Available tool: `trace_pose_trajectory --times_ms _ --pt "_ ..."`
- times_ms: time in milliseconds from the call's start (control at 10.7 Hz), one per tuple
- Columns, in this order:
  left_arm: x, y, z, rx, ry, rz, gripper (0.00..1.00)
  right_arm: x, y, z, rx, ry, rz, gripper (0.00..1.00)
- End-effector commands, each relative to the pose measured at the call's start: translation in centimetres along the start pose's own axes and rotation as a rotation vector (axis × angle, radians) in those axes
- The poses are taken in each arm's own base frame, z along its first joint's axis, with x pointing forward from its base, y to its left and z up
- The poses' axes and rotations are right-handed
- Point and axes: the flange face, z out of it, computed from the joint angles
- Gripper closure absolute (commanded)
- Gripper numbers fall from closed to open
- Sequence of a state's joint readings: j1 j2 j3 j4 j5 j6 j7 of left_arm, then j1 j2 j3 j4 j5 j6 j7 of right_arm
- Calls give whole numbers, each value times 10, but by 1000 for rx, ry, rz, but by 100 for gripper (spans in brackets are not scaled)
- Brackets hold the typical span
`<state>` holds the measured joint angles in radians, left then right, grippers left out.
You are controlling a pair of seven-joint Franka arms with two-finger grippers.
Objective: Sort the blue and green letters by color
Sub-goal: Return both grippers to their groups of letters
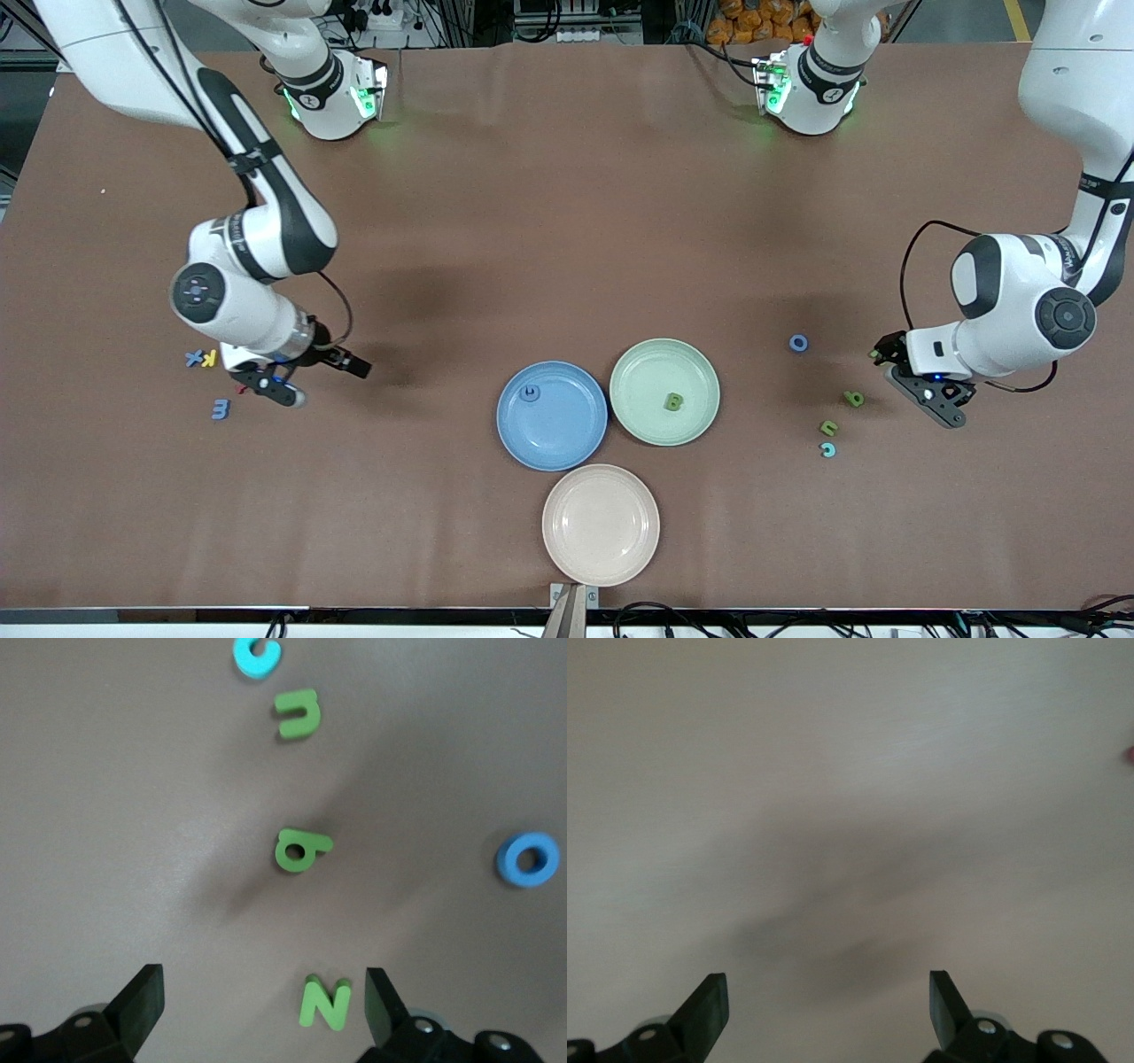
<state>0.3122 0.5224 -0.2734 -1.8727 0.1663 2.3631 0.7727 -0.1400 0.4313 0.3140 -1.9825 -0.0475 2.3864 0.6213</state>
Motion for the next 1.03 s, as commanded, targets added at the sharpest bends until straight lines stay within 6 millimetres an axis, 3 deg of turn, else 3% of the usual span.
trace_pose_trajectory --times_ms 0,94,561,748,935 --pt "-32 5 24 35 47 118 0 -9 58 5 -12 43 -61 0" --pt "-37 7 28 30 43 130 0 -5 82 13 -10 61 -76 0" --pt "-50 27 37 37 47 126 0 10 158 27 -41 52 -106 0" --pt "-58 32 45 41 50 119 0 17 183 29 -72 57 -111 0" --pt "-66 37 53 50 58 115 0 18 190 35 -73 52 -100 0"
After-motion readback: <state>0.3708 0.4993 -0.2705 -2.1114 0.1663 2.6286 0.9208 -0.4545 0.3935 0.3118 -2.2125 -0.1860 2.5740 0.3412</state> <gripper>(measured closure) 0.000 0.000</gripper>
